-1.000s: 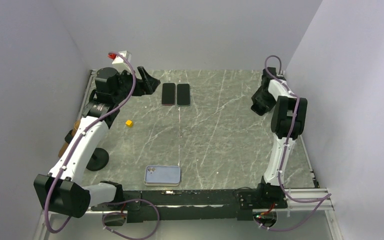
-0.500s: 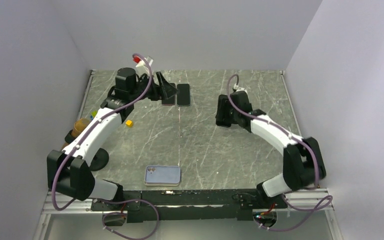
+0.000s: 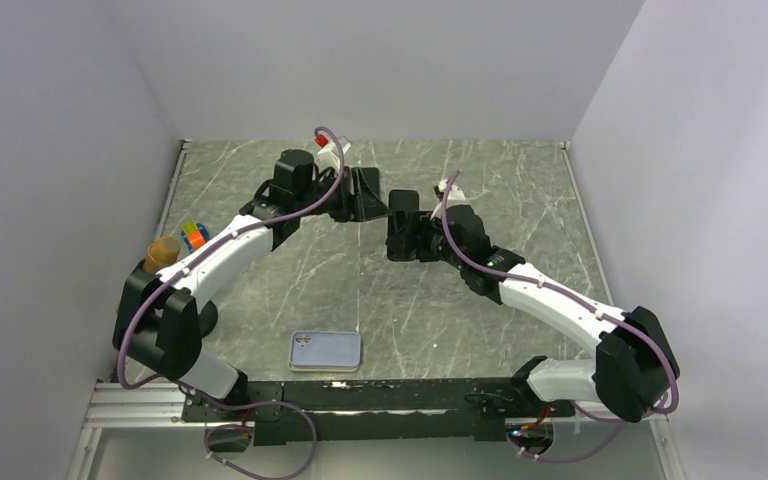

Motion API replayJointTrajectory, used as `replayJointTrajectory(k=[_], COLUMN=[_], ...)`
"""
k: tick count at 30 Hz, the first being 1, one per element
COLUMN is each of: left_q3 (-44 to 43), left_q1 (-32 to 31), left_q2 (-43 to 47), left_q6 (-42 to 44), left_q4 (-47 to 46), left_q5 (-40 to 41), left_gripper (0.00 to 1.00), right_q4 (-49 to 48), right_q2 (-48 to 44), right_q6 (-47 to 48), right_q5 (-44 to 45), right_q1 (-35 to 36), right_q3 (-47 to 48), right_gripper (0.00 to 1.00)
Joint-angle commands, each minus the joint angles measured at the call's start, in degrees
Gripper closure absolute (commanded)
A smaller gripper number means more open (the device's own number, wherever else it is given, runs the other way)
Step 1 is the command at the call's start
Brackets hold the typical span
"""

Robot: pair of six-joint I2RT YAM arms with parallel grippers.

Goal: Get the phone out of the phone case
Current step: Adjust the phone.

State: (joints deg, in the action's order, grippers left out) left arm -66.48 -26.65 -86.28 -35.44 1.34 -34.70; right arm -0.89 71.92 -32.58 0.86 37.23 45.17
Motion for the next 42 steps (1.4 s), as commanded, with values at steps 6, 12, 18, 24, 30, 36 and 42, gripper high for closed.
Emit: replayJointTrajectory(k=[6,12,18,24,30,36,42], left_q3=[-0.36,-0.25,-0.9,-1.03,-0.32,-0.34,-0.64], left_q1=[-0.31,-0.28,-0.33,-0.31,-0.33,-0.37,-0.96], left_q2=[-1.55,-2.43,-3.26,-3.1,-2.21,-1.92,-1.73], left_q6=[1.56,1.71,2.37,3.69,4.07,3.96,3.89], left_q4=[-1.78,-1.98,-2.06,-2.08,-4.71,-8.31,-11.02], left_q5=[0.05,-0.15,-2.1,-2.8,-5.47,-9.56,-13.41], left_gripper=[0.44,0.5,0.74,1.0,1.0,1.0,1.0], right_q4=[-10.14,-11.12,-11.65,-11.51,-10.12,2.89,6.2], right_q2=[-0.74,-0.27,0.88,1.95,-2.05,-5.3,-10.75], right_q6=[-0.13,-0.46,-0.54,0.82,2.73,5.74,9.9], right_q5=[-0.6,-0.59,-0.6,-4.56,-3.73,-0.95,-6.84], right_q1=[3.56,4.93,6.5,7.2,7.23,5.65,0.91], right_q3=[4.99,5.65,6.76,6.98,4.91,7.81,5.2], right_gripper=[1.0,1.0,1.0,1.0,0.07,0.0,0.0])
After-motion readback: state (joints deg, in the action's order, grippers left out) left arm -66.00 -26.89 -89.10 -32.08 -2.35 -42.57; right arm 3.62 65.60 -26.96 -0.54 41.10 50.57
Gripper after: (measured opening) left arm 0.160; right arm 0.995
